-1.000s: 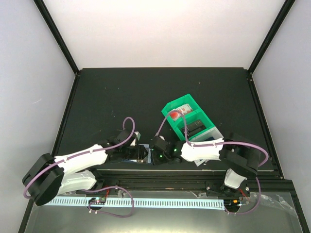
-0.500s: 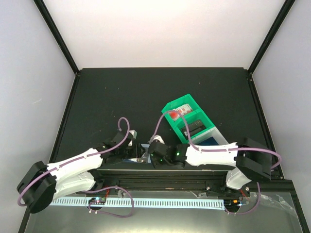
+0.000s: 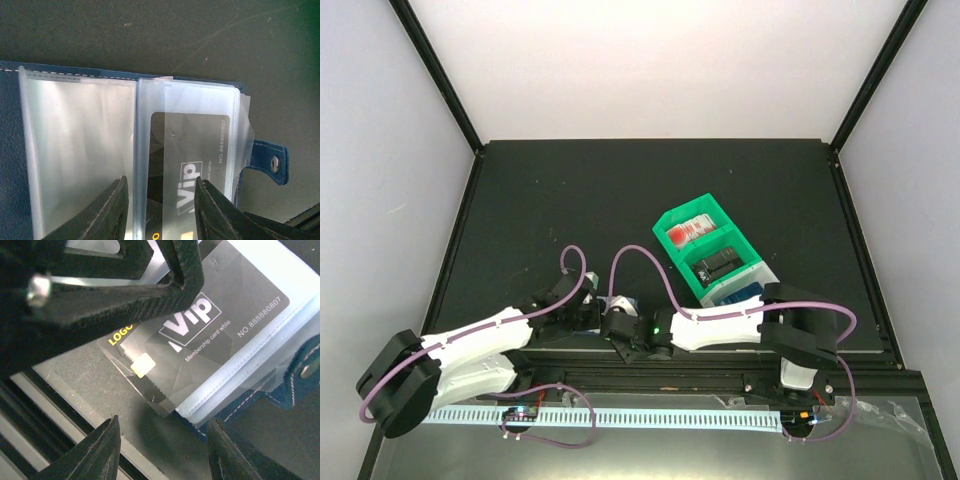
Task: Put the credit cards into the card holder
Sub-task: Insert the credit card into the card holder.
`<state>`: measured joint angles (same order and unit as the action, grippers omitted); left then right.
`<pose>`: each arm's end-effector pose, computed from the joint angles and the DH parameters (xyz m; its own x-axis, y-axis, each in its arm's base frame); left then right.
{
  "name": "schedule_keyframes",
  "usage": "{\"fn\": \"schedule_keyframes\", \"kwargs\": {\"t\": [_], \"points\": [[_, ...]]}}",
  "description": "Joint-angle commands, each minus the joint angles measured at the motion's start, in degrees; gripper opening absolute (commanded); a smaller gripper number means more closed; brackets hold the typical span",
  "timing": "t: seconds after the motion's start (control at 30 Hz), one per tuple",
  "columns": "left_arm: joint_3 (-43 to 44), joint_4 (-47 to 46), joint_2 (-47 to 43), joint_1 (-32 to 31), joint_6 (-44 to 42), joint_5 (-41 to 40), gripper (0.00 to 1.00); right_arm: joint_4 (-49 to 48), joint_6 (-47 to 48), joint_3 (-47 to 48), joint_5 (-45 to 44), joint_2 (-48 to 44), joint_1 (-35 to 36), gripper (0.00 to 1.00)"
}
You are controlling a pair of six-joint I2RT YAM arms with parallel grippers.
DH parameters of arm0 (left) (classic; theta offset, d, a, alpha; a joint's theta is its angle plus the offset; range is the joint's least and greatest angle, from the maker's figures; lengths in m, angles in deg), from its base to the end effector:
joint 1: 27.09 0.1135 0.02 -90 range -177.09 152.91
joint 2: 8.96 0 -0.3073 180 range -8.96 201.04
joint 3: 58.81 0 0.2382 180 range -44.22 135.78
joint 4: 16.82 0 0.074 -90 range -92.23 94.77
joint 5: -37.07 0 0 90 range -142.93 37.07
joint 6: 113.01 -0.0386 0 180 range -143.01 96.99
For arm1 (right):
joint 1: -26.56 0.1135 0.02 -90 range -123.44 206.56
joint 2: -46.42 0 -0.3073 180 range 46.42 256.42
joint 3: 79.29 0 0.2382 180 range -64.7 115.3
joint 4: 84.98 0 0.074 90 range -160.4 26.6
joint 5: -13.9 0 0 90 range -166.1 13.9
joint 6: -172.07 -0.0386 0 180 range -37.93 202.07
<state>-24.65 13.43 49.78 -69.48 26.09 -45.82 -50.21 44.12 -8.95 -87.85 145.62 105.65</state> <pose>0.1015 -0.0992 0.1853 -0.9408 -0.1568 -0.3007 0.0161 0.8649 -0.5016 0.0697 0.3200 0.2017 -0.7144 -0.5252 -0.4624 -0.6403 0.7572 0.1293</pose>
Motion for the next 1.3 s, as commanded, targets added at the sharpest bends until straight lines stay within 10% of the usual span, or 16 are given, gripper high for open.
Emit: {"fn": "schedule_keyframes", "kwargs": {"t": [0.0,0.67,1.27], "points": [[-0.05,-2.61,0.72,0.34,-0.28,1.23,0.37,0.93,0.23,2.31,-3.72,2.2,0.36,0.49],[-3.58,-11.19,3.14,0.38,1.21,3.72,0.34,-3.24,-9.36,-1.66,-10.87,3.42,0.2,0.27],[-1.03,-4.8,-0.96,0.38,-2.6,0.91,0.36,-7.56,-11.79,-9.25,-4.93,-12.35,-2.72,0.41]]}}
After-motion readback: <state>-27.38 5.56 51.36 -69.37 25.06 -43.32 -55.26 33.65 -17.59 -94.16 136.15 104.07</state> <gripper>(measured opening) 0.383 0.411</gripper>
